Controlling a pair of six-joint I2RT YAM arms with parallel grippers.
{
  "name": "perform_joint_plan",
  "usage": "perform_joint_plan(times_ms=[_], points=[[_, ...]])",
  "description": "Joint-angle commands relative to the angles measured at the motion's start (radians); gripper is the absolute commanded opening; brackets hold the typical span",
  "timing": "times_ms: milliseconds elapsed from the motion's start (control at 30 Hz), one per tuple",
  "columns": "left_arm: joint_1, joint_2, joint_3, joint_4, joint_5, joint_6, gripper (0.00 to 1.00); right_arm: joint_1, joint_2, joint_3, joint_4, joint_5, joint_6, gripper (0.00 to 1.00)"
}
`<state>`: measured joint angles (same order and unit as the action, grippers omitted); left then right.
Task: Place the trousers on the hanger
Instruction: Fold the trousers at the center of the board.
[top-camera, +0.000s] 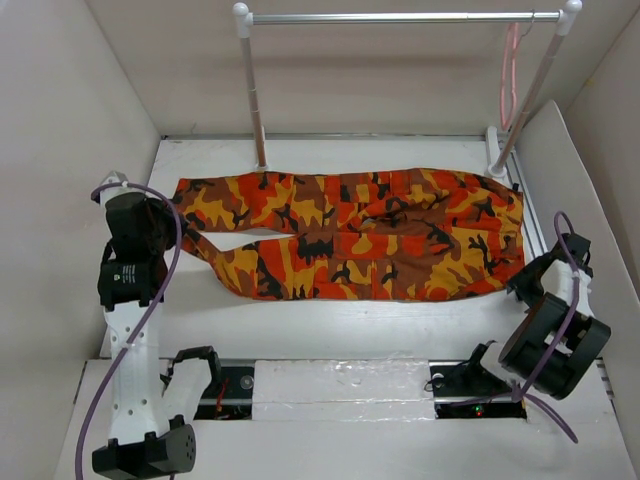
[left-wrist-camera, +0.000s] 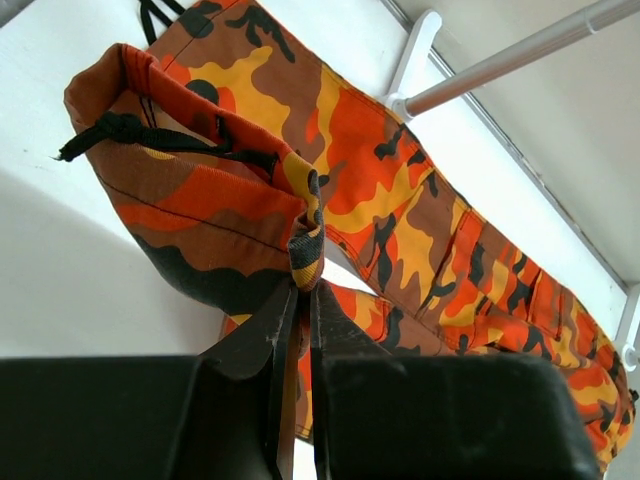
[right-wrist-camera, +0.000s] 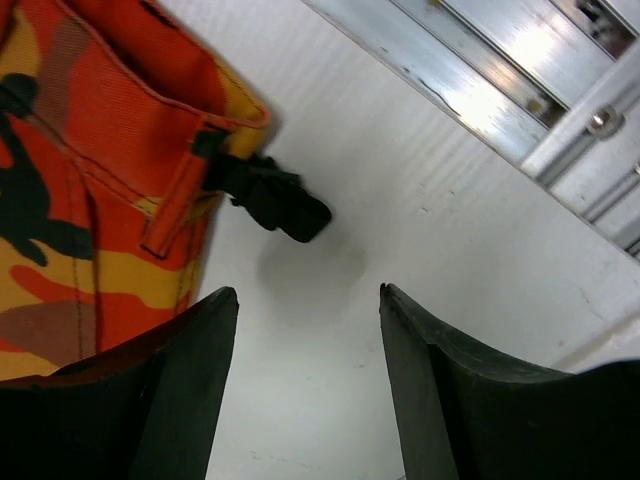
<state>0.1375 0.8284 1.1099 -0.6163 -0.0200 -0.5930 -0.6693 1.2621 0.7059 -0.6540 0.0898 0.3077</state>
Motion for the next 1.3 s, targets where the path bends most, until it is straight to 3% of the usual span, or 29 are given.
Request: perform_joint_plan(times_ms=[0,400,500,600,633,667,700,767,800,900,967,1167,1267], points=[[-0.003,-0.011,-0.005,0.052,0.005,0.024,0.0,-0.006,0.003,0.029,0.122,-0.077,-0.061,0.64],[-0.003,-0.023,-0.096,0.069,-0.031,0.03,0.0,0.028,0.183,0.049,0.247,-0.124,-0.124,0.65],[-0.003,-0.026,-0.11,0.059,-0.05,0.038,0.0,0.04,0.201,0.066,0.242,-0.122,-0.124,0.59],[-0.003,-0.031,-0.117,0.044,-0.087,0.048,0.0,0.04,0.214,0.079,0.229,-0.114,-0.113,0.41],[-0.003,-0.032,-0.113,0.041,-0.093,0.05,0.0,0.051,0.227,0.087,0.223,-0.113,-0.114,0.26],[-0.003,-0.032,-0.111,0.04,-0.1,0.056,0.0,0.051,0.232,0.099,0.199,-0.105,-0.119,0.18],[-0.003,-0.034,-0.11,0.027,-0.109,0.058,0.0,0.06,0.232,0.105,0.174,-0.099,-0.122,0.12],[-0.003,-0.029,-0.099,0.01,-0.113,0.064,0.0,0.072,0.189,0.106,0.131,-0.096,-0.131,0.09],[-0.003,-0.026,-0.094,0.003,-0.113,0.065,0.0,0.073,0.153,0.101,0.119,-0.096,-0.128,0.1],[-0.003,-0.022,-0.079,-0.005,-0.113,0.076,0.0,0.073,-0.042,0.055,0.128,-0.058,-0.098,0.3],[-0.003,-0.012,-0.07,-0.005,-0.106,0.079,0.0,0.1,-0.049,0.07,0.152,-0.115,-0.102,0.54],[-0.012,0.006,-0.056,0.003,-0.092,0.084,0.0,0.139,0.057,0.076,0.177,-0.118,-0.088,0.61],[-0.021,0.015,-0.047,0.004,-0.103,0.085,0.0,0.091,0.068,0.046,0.232,-0.126,-0.073,0.68]])
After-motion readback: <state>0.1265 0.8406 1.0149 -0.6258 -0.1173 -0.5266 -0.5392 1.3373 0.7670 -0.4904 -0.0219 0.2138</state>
